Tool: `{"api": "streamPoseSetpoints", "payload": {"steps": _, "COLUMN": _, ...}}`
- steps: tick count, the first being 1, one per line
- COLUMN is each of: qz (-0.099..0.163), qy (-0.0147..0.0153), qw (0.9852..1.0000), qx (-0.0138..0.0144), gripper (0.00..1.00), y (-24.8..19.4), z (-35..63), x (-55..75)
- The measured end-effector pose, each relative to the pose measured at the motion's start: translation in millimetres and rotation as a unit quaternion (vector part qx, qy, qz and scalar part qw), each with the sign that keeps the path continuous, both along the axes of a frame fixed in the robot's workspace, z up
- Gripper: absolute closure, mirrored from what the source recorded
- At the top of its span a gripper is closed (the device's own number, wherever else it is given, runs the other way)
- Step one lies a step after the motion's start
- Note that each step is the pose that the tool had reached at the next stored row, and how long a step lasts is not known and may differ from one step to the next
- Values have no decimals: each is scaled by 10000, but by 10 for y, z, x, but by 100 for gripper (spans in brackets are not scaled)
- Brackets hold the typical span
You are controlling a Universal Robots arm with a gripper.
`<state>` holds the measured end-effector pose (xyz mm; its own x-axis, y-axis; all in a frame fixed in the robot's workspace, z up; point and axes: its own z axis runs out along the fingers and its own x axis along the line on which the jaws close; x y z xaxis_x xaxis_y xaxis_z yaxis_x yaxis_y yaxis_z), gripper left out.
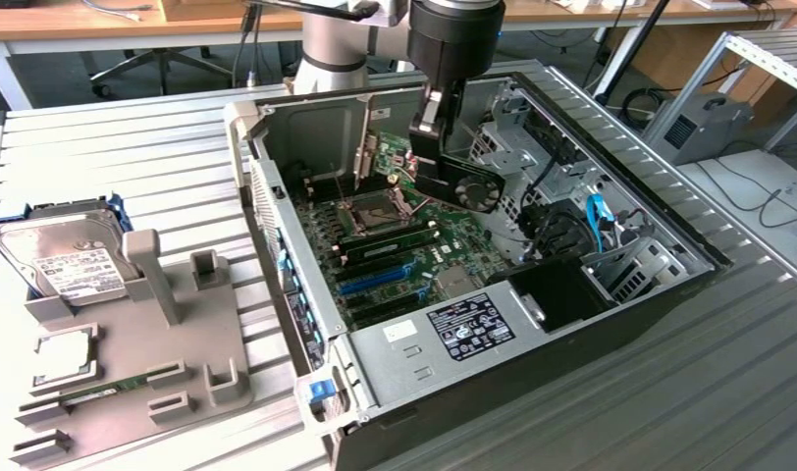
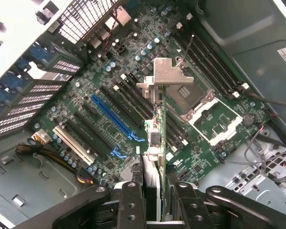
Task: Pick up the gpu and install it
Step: 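Insert the gpu into the slot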
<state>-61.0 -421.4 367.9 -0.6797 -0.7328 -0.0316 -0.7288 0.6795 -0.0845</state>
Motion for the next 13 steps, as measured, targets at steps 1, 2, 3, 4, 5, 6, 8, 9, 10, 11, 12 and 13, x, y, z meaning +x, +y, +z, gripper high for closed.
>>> {"api": "streamPoseSetpoints", "payload": {"steps": 1, "qz": 13, "qy": 1, "qw": 10000, "qx": -1, "gripper": 71, "y": 0, "z": 0, "x": 0}}
{"api": "streamPoseSetpoints", "payload": {"steps": 2, "qz": 26, "qy": 0, "qw": 10000, "qx": 0, "gripper": 71, "y": 0, "z": 0, "x": 0}}
{"api": "streamPoseSetpoints", "payload": {"steps": 3, "qz": 38, "qy": 0, "qw": 10000, "qx": 0, "gripper": 71, "y": 0, "z": 0, "x": 0}}
{"api": "streamPoseSetpoints", "payload": {"steps": 4, "qz": 50, "qy": 0, "qw": 10000, "qx": 0, "gripper": 71, "y": 0, "z": 0, "x": 0}}
{"api": "streamPoseSetpoints", "payload": {"steps": 5, "qz": 64, "qy": 0, "qw": 10000, "qx": 0, "gripper": 71, "y": 0, "z": 0, "x": 0}}
{"api": "streamPoseSetpoints", "payload": {"steps": 6, "qz": 78, "qy": 0, "qw": 10000, "qx": 0, "gripper": 71, "y": 0, "z": 0, "x": 0}}
{"api": "streamPoseSetpoints", "payload": {"steps": 8, "qz": 104, "qy": 0, "qw": 9999, "qx": 0, "gripper": 71, "y": 0, "z": 0, "x": 0}}
{"api": "streamPoseSetpoints", "payload": {"steps": 9, "qz": 119, "qy": 0, "qw": 9999, "qx": 0, "gripper": 71, "y": 0, "z": 0, "x": 0}}
{"api": "streamPoseSetpoints", "payload": {"steps": 10, "qz": 139, "qy": 0, "qw": 9999, "qx": 0, "gripper": 71, "y": 0, "z": 0, "x": 0}}
{"api": "streamPoseSetpoints", "payload": {"steps": 11, "qz": 157, "qy": 0, "qw": 9999, "qx": 0, "gripper": 71, "y": 0, "z": 0, "x": 0}}
{"api": "streamPoseSetpoints", "payload": {"steps": 12, "qz": 171, "qy": 0, "qw": 9999, "qx": 0, "gripper": 71, "y": 0, "z": 0, "x": 0}}
{"api": "streamPoseSetpoints", "payload": {"steps": 13, "qz": 185, "qy": 0, "qw": 9998, "qx": 0, "gripper": 71, "y": 0, "z": 0, "x": 0}}
